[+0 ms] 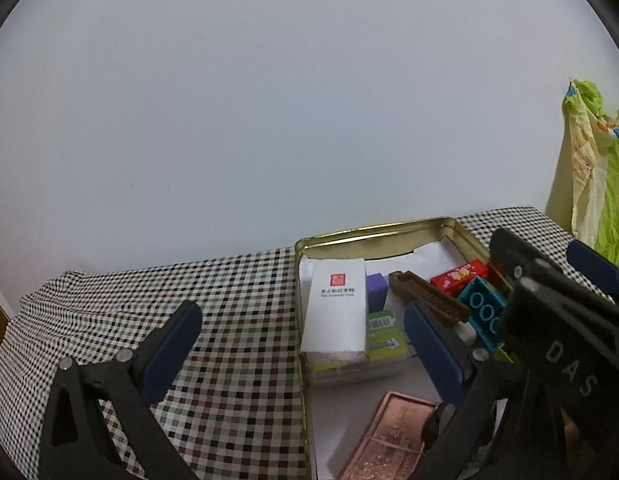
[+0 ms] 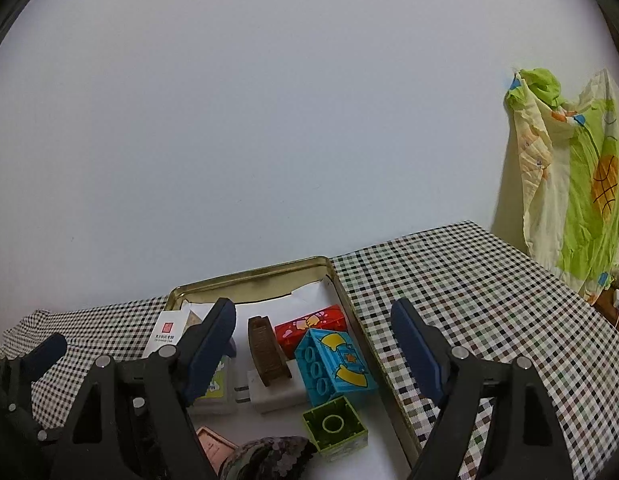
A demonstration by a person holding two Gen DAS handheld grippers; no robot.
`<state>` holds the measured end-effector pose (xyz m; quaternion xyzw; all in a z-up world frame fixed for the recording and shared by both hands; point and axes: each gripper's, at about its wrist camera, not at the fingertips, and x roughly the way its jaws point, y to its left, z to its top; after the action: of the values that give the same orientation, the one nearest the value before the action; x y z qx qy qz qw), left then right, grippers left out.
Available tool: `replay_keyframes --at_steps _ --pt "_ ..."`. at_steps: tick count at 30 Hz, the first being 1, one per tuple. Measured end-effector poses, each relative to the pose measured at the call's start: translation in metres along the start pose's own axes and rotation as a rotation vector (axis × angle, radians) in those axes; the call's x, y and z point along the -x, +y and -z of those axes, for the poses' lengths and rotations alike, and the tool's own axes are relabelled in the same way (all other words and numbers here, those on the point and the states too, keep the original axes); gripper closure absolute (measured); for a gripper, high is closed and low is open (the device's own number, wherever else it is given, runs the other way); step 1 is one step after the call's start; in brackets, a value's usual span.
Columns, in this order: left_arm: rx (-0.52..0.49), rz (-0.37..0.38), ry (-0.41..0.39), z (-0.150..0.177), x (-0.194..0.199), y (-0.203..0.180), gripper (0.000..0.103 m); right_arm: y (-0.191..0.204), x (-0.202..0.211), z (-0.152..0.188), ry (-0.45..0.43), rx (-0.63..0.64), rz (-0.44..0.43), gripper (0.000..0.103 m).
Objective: Organize rigid objects
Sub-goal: 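Withdraw both grippers up and away from the tin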
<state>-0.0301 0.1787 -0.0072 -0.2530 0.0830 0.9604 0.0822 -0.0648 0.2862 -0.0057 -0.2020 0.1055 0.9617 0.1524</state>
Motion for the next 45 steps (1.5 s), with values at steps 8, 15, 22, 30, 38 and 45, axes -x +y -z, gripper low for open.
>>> replay_keyframes --at_steps 8,15,22,30,38,45 --pt "0.022 0.026 -0.078 0.013 0.013 0.003 0.001 -0.005 0.008 0.006 -0.005 -0.017 0.000 0.021" --pt "0.047 0.031 -0.058 0.025 0.012 0.011 0.001 -0.007 0.016 0.012 -0.008 -0.024 -0.019 0.021" --pt "0.059 0.036 -0.116 0.032 0.023 0.015 0.001 -0.006 0.030 0.018 -0.051 -0.004 -0.012 0.021" --pt "0.099 0.053 -0.172 0.034 0.029 0.019 0.001 -0.006 0.048 0.025 -0.117 0.005 -0.004 0.021" --pt "0.121 0.057 -0.160 0.039 0.031 0.023 0.001 0.001 0.065 0.034 -0.210 0.036 0.027 0.021" --pt "0.110 0.049 -0.200 0.045 0.039 0.020 0.001 0.002 0.070 0.041 -0.236 0.055 0.060 0.021"
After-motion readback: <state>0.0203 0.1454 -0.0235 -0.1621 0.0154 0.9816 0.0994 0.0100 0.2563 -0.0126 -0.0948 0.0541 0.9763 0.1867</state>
